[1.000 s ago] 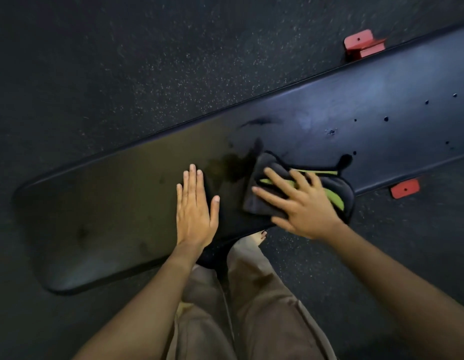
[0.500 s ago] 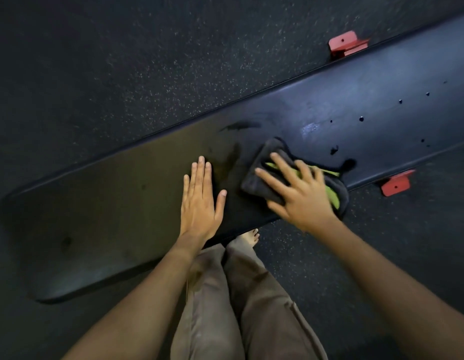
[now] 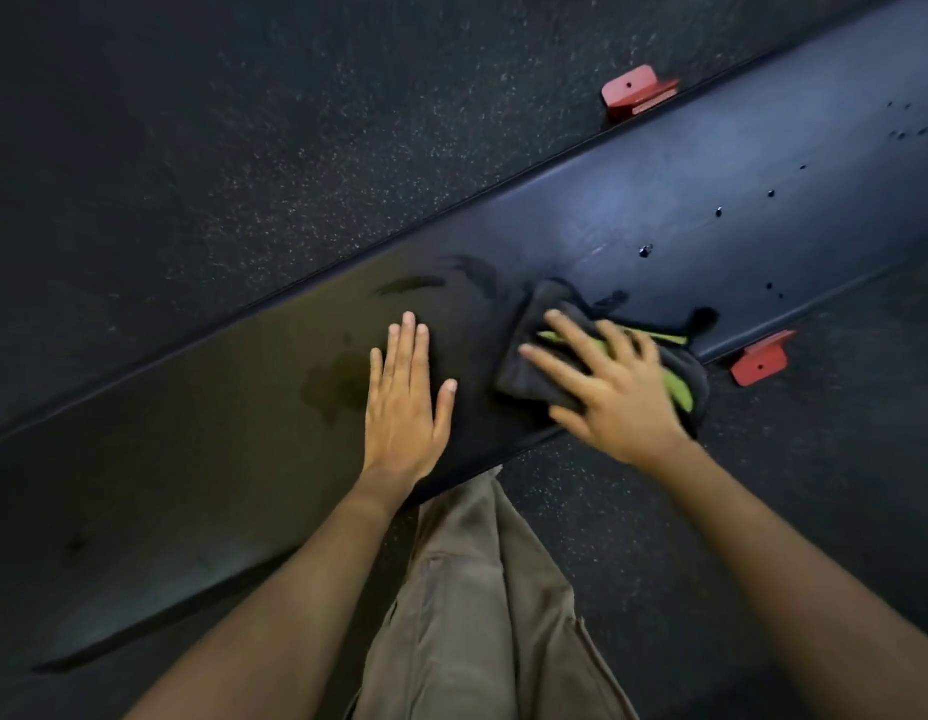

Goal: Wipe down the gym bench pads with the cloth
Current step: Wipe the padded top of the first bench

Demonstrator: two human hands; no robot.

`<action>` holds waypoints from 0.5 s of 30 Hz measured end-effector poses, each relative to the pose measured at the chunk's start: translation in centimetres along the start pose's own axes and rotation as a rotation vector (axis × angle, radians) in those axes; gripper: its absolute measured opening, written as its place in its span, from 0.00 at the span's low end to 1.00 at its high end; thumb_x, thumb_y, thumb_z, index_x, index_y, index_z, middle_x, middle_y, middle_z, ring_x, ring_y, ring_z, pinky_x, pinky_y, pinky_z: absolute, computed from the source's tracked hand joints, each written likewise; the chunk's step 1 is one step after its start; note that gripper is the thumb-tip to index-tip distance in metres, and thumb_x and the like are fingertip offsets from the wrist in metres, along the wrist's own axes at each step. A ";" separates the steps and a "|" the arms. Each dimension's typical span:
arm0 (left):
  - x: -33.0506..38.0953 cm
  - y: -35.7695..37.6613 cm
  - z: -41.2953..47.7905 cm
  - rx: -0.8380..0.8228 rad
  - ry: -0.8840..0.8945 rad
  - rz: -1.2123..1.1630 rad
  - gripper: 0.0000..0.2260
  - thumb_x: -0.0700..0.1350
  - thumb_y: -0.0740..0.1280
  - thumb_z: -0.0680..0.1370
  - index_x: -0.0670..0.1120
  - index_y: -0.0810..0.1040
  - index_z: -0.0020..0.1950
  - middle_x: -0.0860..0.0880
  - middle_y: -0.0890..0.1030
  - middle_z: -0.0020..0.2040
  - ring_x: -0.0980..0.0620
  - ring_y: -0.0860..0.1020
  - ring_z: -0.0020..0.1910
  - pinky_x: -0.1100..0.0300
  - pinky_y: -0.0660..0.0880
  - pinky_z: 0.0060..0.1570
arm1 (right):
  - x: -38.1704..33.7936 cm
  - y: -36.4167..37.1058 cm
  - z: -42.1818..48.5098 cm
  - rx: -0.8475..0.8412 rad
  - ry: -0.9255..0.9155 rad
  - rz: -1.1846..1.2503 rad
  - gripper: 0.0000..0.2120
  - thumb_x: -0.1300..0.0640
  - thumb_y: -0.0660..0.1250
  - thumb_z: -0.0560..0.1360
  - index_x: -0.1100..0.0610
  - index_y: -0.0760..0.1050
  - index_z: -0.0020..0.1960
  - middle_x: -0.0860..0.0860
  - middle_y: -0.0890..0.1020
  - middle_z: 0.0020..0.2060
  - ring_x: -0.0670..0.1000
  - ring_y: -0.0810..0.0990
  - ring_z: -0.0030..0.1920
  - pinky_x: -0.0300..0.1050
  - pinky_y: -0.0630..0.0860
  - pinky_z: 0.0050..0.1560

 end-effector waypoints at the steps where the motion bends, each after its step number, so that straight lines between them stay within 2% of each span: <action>1: 0.6 0.1 0.3 0.004 0.033 0.001 0.27 0.50 0.54 0.80 0.37 0.56 0.75 0.40 0.56 0.76 0.47 0.51 0.75 0.54 0.43 0.73 | 2.2 -0.2 -0.2 0.009 0.095 0.003 0.31 0.42 0.57 0.71 0.43 0.59 0.74 0.54 0.65 0.74 0.66 0.72 0.61 0.62 0.68 0.57; 2: 1.3 0.3 0.6 0.003 0.057 -0.003 0.27 0.50 0.54 0.80 0.37 0.56 0.75 0.40 0.56 0.76 0.47 0.51 0.76 0.54 0.43 0.73 | 4.4 -0.7 0.2 0.026 0.242 0.021 0.31 0.42 0.58 0.71 0.43 0.60 0.74 0.54 0.64 0.75 0.67 0.71 0.62 0.63 0.68 0.58; 5: 3.5 1.2 2.3 -0.010 0.075 -0.022 0.27 0.51 0.53 0.81 0.37 0.56 0.75 0.40 0.56 0.76 0.47 0.50 0.76 0.55 0.42 0.74 | 9.6 -1.9 4.9 0.075 0.831 0.173 0.31 0.45 0.60 0.75 0.43 0.56 0.76 0.53 0.56 0.77 0.66 0.62 0.69 0.66 0.62 0.64; 6: 4.2 1.4 2.9 -0.009 0.077 -0.025 0.27 0.51 0.53 0.81 0.37 0.56 0.75 0.40 0.56 0.76 0.47 0.50 0.76 0.54 0.42 0.74 | 9.7 -2.2 6.7 0.053 0.906 0.197 0.32 0.45 0.61 0.75 0.43 0.55 0.77 0.53 0.54 0.78 0.66 0.60 0.70 0.67 0.60 0.66; 7: 5.2 1.7 3.7 -0.010 0.082 -0.029 0.27 0.50 0.54 0.81 0.37 0.56 0.75 0.40 0.56 0.76 0.47 0.50 0.75 0.54 0.43 0.73 | 9.4 -2.5 8.0 0.024 0.879 0.200 0.33 0.46 0.62 0.75 0.43 0.54 0.77 0.53 0.54 0.78 0.66 0.59 0.71 0.67 0.58 0.67; 8: 5.9 1.9 4.5 -0.005 0.082 -0.032 0.27 0.50 0.54 0.80 0.37 0.56 0.75 0.40 0.56 0.76 0.47 0.51 0.75 0.54 0.43 0.73 | 8.4 -2.5 8.6 0.017 0.749 0.186 0.33 0.46 0.62 0.74 0.43 0.55 0.77 0.53 0.54 0.78 0.67 0.60 0.71 0.68 0.58 0.67; 11: 7.6 2.3 6.4 0.004 0.080 -0.037 0.28 0.50 0.55 0.79 0.37 0.57 0.75 0.39 0.57 0.76 0.46 0.52 0.75 0.51 0.46 0.73 | 5.4 -1.5 4.7 0.043 0.216 0.067 0.32 0.44 0.61 0.71 0.43 0.61 0.75 0.53 0.62 0.76 0.66 0.67 0.66 0.66 0.65 0.61; 13: 8.7 2.7 7.2 -0.023 0.120 -0.038 0.29 0.52 0.56 0.79 0.36 0.57 0.75 0.39 0.57 0.76 0.46 0.52 0.75 0.51 0.47 0.73 | 7.1 -1.1 0.8 0.025 0.135 0.029 0.32 0.42 0.59 0.70 0.43 0.61 0.74 0.53 0.65 0.74 0.64 0.69 0.62 0.62 0.68 0.57; 15: 9.5 3.1 7.5 -0.031 0.132 -0.034 0.28 0.51 0.55 0.80 0.37 0.56 0.75 0.40 0.56 0.76 0.46 0.51 0.76 0.53 0.45 0.74 | 11.3 -1.2 -0.9 0.009 0.249 0.020 0.32 0.41 0.58 0.69 0.43 0.61 0.73 0.53 0.65 0.74 0.64 0.70 0.61 0.63 0.69 0.57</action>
Point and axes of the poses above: each hand's wrist, its own z-axis towards the middle knuckle, its own y-axis out of the palm, x = y × z, the point moved 3 cm from there along z, towards the middle knuckle
